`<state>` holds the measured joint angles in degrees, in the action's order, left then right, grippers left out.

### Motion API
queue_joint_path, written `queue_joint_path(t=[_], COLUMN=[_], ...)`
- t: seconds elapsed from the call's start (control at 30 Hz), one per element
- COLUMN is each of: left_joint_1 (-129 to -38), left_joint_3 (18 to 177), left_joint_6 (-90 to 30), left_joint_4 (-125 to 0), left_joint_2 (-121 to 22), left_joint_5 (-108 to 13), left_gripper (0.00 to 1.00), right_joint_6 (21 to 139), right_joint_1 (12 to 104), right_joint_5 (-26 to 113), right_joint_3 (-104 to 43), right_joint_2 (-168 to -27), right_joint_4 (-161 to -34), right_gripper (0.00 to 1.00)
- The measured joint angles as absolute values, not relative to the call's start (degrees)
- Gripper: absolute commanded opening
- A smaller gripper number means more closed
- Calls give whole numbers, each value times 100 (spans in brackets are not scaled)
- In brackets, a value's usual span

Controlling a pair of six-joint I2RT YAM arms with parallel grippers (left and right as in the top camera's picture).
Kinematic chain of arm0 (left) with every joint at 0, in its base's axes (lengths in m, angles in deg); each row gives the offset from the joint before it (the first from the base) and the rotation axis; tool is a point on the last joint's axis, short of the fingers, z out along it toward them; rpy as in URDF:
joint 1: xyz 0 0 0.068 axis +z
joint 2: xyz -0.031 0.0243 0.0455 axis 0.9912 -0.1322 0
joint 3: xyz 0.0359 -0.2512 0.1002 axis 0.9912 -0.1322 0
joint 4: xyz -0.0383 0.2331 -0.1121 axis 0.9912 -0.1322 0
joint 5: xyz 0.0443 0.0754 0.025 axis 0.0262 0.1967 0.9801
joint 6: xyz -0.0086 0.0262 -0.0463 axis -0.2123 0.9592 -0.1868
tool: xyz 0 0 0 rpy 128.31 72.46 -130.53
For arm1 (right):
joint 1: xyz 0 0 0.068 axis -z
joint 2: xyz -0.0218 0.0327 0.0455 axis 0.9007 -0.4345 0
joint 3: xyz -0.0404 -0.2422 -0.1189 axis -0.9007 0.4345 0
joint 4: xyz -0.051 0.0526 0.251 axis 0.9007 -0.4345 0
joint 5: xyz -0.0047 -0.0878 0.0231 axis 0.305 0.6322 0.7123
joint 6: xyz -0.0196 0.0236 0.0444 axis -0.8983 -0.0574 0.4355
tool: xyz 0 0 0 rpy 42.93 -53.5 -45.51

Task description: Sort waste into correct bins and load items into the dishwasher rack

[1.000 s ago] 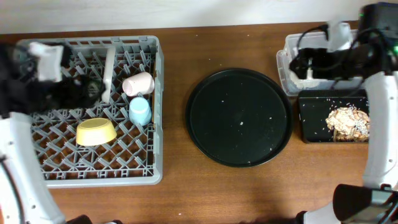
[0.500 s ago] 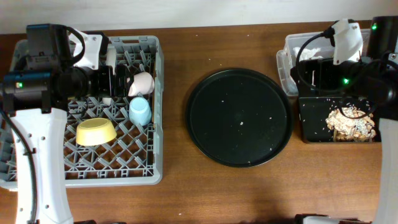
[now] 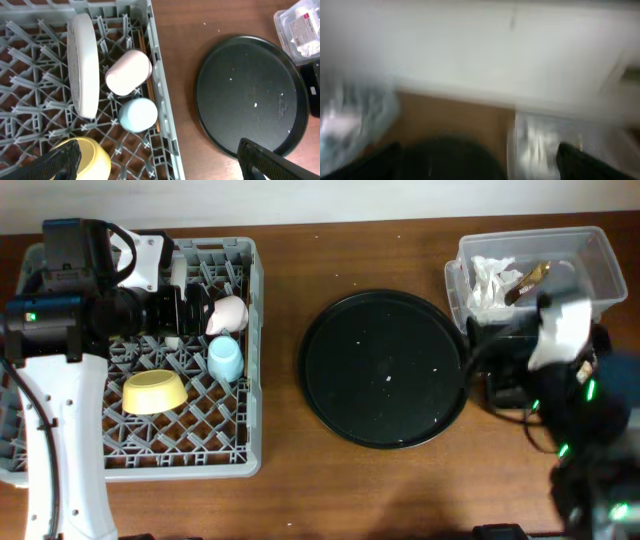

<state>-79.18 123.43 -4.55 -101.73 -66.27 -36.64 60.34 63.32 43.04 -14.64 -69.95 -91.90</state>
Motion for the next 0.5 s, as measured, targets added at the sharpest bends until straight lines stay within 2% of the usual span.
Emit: queue_joint_path(t=[0.17, 0.3, 0.5], left_joint_1=[-7918, -7918, -7918], left_joint_3=[12348, 12348, 12348], left_joint_6=[-472, -474, -474], left_joint_4=[-10149, -10153, -10149], left_joint_2=[-6624, -6609, -6609], left_joint_5=[-3655, -3657, -3657], left_gripper=[99, 99, 99], right_joint_6=[6364, 6443, 6445], right_joint_1=[6323, 6323, 6323], right_joint_5=[4396, 4416, 4497], right_joint_3=[2050, 3803, 4288], right_joint_2=[-4346, -2943, -2757], right_joint_4=[-7798, -7042, -6878], right_gripper=[98, 98, 98])
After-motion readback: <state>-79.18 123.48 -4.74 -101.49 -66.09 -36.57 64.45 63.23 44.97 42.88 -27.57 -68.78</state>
